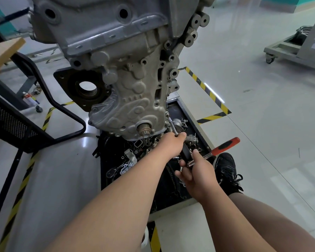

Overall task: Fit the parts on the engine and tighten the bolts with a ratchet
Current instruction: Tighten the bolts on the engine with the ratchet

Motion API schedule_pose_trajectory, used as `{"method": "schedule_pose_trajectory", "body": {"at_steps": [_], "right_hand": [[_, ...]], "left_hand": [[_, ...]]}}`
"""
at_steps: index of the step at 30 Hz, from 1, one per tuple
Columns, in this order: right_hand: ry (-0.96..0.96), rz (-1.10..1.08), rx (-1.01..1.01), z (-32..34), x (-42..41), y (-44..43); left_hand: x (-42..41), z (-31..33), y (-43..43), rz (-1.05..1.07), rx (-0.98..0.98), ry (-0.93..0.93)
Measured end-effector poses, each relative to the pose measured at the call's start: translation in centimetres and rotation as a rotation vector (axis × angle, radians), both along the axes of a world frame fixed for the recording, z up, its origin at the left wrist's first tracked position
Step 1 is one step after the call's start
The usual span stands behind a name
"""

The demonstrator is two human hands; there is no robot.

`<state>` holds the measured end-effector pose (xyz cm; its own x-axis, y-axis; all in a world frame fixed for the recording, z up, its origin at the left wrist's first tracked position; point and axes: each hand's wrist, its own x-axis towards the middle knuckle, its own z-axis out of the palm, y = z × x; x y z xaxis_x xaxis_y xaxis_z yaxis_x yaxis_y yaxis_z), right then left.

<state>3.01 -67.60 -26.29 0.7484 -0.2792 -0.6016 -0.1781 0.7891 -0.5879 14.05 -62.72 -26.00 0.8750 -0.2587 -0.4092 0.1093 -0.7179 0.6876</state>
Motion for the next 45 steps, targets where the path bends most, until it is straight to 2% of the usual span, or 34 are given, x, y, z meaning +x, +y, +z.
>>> {"method": "schedule_pose_trajectory", "body": {"at_steps": [4,6,10,13,16,20,23,26,28,30,38,45], "right_hand": [[-0.007,0.023,0.06,0.2,-0.2,-0.2],[-0.01,0.086,0.012,0.1,-0.2,-0.3],[0.022,0.221,-0.236,0.1,-0.7,-0.5],[0.092,0.228,-0.483,0.5,-2.0,-0.7],[0.135,0.246,-0.622,1.3,-3.8,-0.4],[0.17,0.351,-0.826,2.8,-5.5,1.1],[0.133,0.425,-0.812,3.1,-5.8,2.9],[0.099,0.486,-0.787,2.8,-5.0,4.6],[0.076,0.528,-0.792,2.6,-4.4,5.4],[0.051,0.553,-0.786,2.4,-3.9,6.2],[0.015,0.582,-0.804,2.9,-2.1,7.4],[-0.001,0.612,-0.851,2.2,-2.7,7.7]], "left_hand": [[-0.1,0.4,0.1,0.002,0.004,0.013],[-0.2,0.7,0.1,0.028,-0.027,0.045],[-0.7,1.2,0.7,0.124,-0.067,0.14],[-1.0,1.2,2.1,0.051,-0.087,0.088],[-1.3,1.8,4.7,-0.01,-0.09,0.086],[-1.5,1.9,9.0,0.037,-0.119,0.108],[-0.9,1.8,12.1,0.261,-0.205,0.221],[-0.1,1.5,15.0,0.557,-0.46,0.471],[0.4,1.6,16.5,0.651,-0.658,0.578],[1.1,1.6,17.4,0.706,-0.773,0.645],[3.0,1.2,17.6,0.793,-0.878,0.667],[2.8,1.3,18.0,0.828,-0.835,0.589]]}}
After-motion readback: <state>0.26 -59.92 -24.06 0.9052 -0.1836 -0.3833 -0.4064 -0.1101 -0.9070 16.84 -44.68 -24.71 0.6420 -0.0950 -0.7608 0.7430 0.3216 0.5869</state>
